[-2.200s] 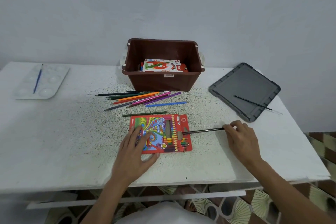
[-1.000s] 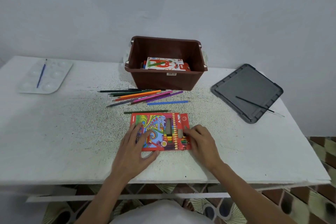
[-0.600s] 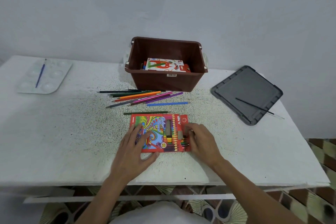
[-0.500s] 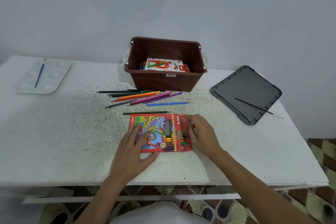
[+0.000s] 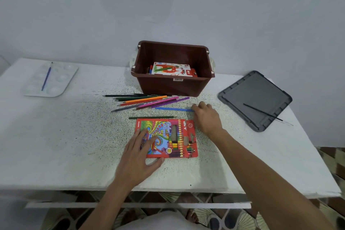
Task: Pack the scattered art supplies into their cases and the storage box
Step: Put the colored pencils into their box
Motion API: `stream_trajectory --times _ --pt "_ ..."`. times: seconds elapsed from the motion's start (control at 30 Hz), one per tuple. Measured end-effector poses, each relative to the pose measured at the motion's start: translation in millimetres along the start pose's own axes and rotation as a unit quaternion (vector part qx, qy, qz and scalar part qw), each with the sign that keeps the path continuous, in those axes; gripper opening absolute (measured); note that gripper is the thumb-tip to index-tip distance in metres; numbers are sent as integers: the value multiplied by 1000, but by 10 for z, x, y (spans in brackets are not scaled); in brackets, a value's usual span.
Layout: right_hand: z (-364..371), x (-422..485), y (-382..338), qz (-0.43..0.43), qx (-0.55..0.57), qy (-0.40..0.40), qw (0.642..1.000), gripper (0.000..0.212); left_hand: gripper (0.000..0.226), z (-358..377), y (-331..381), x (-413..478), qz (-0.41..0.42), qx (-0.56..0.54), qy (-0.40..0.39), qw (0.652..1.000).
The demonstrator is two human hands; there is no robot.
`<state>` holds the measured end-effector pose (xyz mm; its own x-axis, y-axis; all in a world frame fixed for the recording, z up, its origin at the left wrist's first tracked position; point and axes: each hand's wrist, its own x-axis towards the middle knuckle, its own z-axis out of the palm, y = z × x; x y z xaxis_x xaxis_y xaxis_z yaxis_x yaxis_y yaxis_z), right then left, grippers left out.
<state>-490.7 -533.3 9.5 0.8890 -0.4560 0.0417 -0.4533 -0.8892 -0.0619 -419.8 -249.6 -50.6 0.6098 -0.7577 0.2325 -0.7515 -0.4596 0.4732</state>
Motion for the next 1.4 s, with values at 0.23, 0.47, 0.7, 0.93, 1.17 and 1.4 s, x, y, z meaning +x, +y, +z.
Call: stream_trajectory --times 0.23,0.47,0.7,0.93,1.17,1.4 --pt "13 -249 288 52 -47 38 997 20 70 0 1 4 3 6 0 1000" --pt "27 -807 725 26 -44 136 989 26 71 12 -11 10 -2 11 -9 1000" --pt "-2 -1181 949 -11 -52 149 987 35 70 5 -17 10 -2 16 -16 1000" --pt "31 -1258 770 -52 -37 146 987 43 72 -14 2 8 -10 17 -23 1000" --pt "141 -1141 297 -104 64 148 981 31 70 -22 7 9 -8 11 -20 1000" --pt "295 -1065 -88 -101 169 140 970 22 72 -25 10 12 -6 12 -18 1000"
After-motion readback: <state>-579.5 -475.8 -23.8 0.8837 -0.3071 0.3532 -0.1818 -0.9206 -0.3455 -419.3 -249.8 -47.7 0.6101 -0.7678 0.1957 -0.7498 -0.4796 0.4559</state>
